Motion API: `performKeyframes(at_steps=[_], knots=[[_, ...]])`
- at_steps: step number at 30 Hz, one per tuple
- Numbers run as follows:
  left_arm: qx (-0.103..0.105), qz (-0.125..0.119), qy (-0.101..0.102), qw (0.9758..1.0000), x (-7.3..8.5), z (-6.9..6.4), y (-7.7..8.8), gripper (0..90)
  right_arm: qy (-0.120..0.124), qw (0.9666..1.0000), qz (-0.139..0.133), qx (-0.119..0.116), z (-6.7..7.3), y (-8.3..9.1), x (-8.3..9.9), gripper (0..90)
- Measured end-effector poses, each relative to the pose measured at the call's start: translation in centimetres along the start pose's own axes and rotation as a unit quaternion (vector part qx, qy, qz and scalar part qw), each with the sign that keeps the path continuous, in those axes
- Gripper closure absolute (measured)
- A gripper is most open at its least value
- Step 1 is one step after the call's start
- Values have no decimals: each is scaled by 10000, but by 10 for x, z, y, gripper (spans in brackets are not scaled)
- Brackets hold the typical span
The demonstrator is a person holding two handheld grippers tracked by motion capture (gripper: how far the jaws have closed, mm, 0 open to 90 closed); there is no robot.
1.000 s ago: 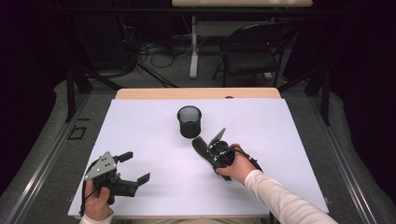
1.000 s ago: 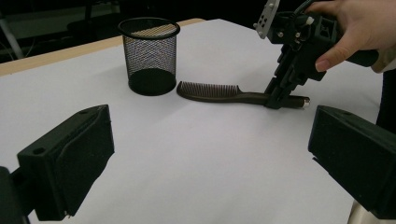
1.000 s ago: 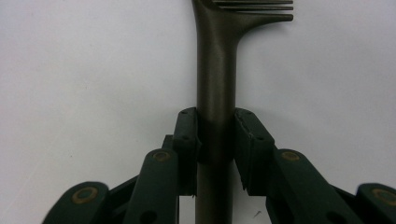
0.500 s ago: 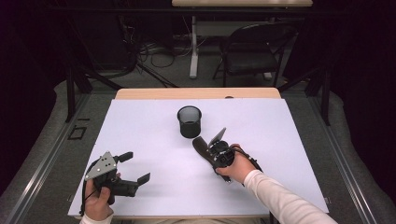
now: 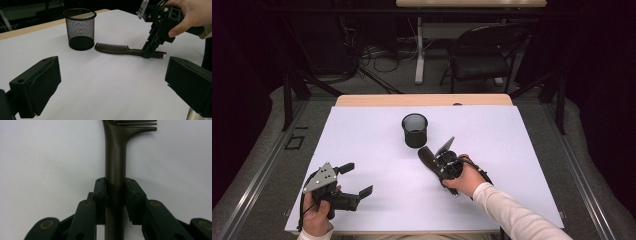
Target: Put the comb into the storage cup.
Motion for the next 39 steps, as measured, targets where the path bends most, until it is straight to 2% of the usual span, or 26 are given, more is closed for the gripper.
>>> performKeyframes(at_steps=[9,10,14,15,16,18,20,22,23,29,30,32,35,36,37,39], knots=[[-8,5,7,10000,0,0,0,4,-28,9999,-87,-89,1,0,0,727],[-7,4,8,10000,0,0,0,4,-83,9997,-172,-131,2,-1,0,727],[-7,-3,14,10000,0,0,0,4,-43,9998,-118,-134,1,2,0,727],[-6,-5,13,10000,0,0,0,4,-214,9986,-428,-239,3,-2,-2,727],[-5,-3,13,10000,0,0,0,4,-215,9984,-458,-254,3,-2,-2,727],[-7,-2,15,10000,0,0,0,4,-200,9993,-240,-219,2,2,0,728],[-7,-3,13,10000,0,0,0,4,-83,9994,-250,-212,0,3,0,728],[-11,-11,11,10000,0,0,0,4,-17,9997,-144,-183,-2,6,1,728],[-10,-11,14,10000,0,0,0,4,-38,9997,-125,-185,-2,7,2,727],[1,2,22,10000,0,0,0,5,-67,9994,-252,-243,-3,10,2,727],[-8,2,23,10000,0,0,0,5,-150,9986,-416,-302,-2,8,1,727],[-17,-7,27,10000,0,0,0,5,-170,9984,-423,-325,-2,10,2,728],[-15,-5,21,10000,0,0,0,5,-71,9993,-235,-278,-5,14,5,728],[-11,-7,21,10000,0,0,0,5,-57,9993,-254,-269,-6,14,5,728],[-6,-13,27,10000,0,0,0,5,-190,9977,-546,-355,-4,11,4,728],[-3,-14,27,10000,0,0,0,5,-148,9980,-515,-340,-5,14,5,728]])
Point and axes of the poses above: each handheld gripper's, and its own axes: y roughly backward along the jaws, x roughly out of its underside, z roughly to its left, the point moved 6 cm from there along -y, roughly forward along the jaws, and after that the axes turned 14 degrees about x, right-handed, at the moved point
